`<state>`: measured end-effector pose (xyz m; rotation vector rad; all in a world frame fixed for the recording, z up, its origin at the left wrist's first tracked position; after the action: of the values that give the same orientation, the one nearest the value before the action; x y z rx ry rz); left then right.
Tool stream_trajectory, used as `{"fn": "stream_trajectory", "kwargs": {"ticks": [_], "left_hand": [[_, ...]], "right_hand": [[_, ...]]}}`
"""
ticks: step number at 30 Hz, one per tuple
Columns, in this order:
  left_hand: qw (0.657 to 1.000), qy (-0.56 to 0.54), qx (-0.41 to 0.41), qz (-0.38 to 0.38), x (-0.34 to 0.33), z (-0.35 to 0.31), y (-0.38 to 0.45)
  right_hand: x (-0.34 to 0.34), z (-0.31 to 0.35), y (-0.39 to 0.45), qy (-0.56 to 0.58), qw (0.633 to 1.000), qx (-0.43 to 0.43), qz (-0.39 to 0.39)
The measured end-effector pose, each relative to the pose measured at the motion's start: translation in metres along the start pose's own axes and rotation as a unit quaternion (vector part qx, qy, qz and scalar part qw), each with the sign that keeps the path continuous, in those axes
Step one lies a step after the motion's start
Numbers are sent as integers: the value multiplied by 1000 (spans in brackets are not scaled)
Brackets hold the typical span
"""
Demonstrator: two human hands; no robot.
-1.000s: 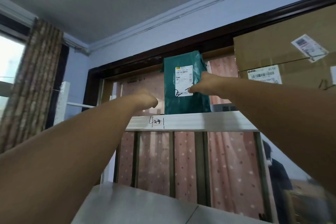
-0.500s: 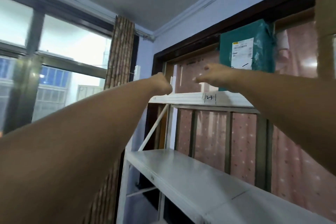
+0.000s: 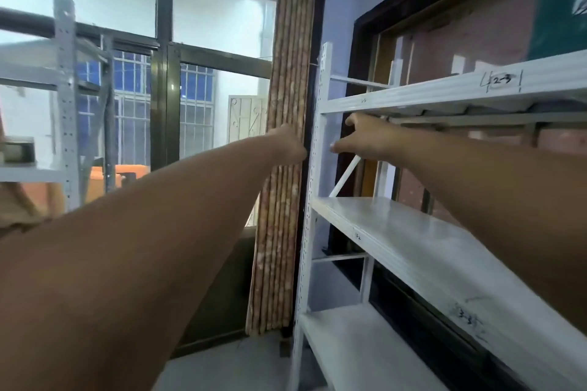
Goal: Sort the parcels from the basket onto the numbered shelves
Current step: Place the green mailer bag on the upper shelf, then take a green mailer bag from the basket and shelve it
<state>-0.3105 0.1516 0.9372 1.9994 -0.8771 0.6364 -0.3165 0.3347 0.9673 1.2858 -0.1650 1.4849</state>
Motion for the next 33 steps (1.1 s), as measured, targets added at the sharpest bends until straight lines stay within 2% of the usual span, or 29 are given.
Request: {"fn": "stream_trajectory", "kwargs": {"ticks": [17,24,33], "left_hand": [[987,27,129,91,-130,194,-72],[956,56,230,172,-207,295,-127],[928,71,293,220,-285,401,-191]], "right_hand": [[-277,-64,-49,54,977,-90,188],[-382,-91,-92,42,961,-99,255],[-522,-126,-166,-26,933,-91,347]]}}
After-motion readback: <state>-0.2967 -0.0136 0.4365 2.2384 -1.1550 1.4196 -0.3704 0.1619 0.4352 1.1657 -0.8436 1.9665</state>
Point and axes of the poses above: each hand's wrist, its own y-axis towards the middle knuckle, its own x-axis out of the back of the hand, z = x × y, the point moved 6 cm from there along y, towards the middle knuckle, and after that the axes turned 8 degrees about -z, right-handed, at the moved point
